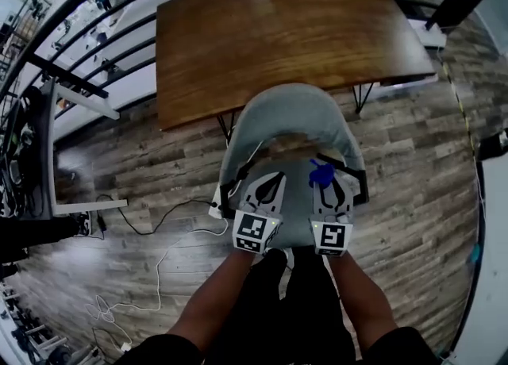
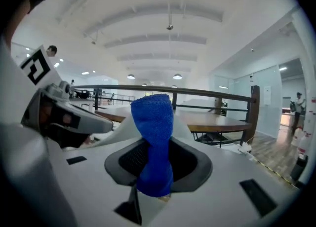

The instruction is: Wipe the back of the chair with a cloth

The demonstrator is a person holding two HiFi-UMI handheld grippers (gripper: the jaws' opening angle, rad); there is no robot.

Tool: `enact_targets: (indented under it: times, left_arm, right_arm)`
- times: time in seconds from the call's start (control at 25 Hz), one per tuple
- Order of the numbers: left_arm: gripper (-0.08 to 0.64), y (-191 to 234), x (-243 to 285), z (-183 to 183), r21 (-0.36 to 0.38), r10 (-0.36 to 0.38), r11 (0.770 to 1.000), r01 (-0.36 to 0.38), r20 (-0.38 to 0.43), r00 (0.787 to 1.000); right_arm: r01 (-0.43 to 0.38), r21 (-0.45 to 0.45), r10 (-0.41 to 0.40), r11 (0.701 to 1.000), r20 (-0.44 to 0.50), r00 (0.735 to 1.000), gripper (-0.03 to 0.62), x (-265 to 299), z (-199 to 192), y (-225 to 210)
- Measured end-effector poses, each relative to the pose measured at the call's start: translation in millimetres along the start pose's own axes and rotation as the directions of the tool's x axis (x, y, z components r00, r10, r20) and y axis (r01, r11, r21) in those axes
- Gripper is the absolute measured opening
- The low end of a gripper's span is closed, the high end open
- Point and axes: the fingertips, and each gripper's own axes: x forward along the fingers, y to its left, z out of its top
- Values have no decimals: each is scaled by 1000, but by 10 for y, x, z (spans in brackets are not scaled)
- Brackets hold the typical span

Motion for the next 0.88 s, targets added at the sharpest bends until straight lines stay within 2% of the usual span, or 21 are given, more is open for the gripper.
enact_targets:
  times: [0.08,0.24,0.4,0.56,0.72,0.88]
  left_arm:
    - [-2,-13,-148,204,-4,10,1000,-9,37,999]
    - [-2,2,-451,536,-2,24,1000,-24,85,996]
    - [-2,-202,-772,779,8,26,1000,-27,109,994]
    - [-2,-471,-1098,856,42,28,999,-33,111,993]
    - [-2,-747,-1302,923,34,73,996,-78,145,987]
    - [-2,-1006,-1447,931,-33,119,993,-115,181,976]
  right_arm:
    - [-24,17,23,1000,56,998,117,-114,329,145]
    - [-67,16,66,998,75,995,117,-329,735,431]
    - [-123,11,121,992,113,986,117,-622,1057,538]
    - [-182,22,179,983,117,977,117,-953,1009,604]
    - [-245,2,242,969,164,956,117,-1298,1071,543]
    - [-282,-29,284,959,133,950,117,-1680,1002,391]
